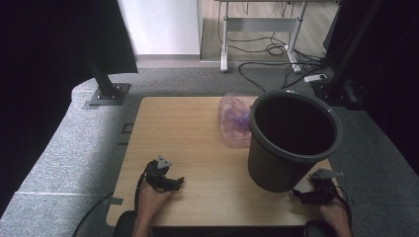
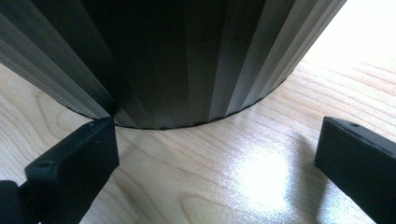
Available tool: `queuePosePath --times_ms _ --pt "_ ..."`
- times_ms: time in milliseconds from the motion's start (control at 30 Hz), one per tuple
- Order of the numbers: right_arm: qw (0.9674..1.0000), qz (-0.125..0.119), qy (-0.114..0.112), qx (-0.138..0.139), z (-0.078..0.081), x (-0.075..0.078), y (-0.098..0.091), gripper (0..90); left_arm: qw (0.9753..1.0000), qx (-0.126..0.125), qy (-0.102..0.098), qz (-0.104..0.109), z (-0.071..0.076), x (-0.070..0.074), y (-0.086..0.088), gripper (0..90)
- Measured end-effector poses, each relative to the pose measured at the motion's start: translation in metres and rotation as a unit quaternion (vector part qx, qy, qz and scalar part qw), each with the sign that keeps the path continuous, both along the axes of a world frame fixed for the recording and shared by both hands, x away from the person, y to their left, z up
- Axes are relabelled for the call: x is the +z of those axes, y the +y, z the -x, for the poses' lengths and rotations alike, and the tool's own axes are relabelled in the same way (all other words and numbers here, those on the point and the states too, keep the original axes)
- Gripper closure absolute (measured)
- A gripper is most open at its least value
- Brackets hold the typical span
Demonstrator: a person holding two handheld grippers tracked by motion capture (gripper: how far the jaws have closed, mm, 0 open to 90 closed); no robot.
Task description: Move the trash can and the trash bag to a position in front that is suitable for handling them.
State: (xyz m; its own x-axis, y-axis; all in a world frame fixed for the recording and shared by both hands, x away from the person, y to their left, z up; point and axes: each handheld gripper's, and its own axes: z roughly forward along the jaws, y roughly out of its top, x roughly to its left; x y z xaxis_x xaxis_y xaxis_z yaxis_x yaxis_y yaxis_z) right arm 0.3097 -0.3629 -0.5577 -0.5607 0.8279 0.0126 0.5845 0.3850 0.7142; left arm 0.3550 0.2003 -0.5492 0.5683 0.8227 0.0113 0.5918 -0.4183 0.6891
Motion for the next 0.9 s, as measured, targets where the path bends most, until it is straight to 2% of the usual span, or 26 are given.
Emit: queuePosePath --times_ms 267,433,533,600,900 --pt "1.0 -0.002 0.001 -0.001 0.0 0.0 0.0 0.0 1.0 0.002 0.0 0.0 0.0 0.0 0.0 0.0" --pt "0.9999 -0.007 0.012 -0.005 0.0 0.002 -0.001 0.0 1.0 0.003 0.0 -0.001 0.0 0.0 -0.001 0.0" --pt "0.9995 -0.011 0.025 -0.015 -0.001 0.005 -0.004 1.0 1.0 0.005 0.0 -0.001 0.0 0.0 -0.001 0.0" --pt "0.9993 -0.008 0.025 -0.026 -0.001 0.006 -0.007 1.0 1.0 0.006 0.0 -0.001 0.0 0.0 -0.001 0.0" --pt "0.9963 -0.007 0.004 -0.085 -0.007 0.023 -0.023 0.3 1.0 0.008 0.0 0.0 0.0 0.0 -0.001 0.0"
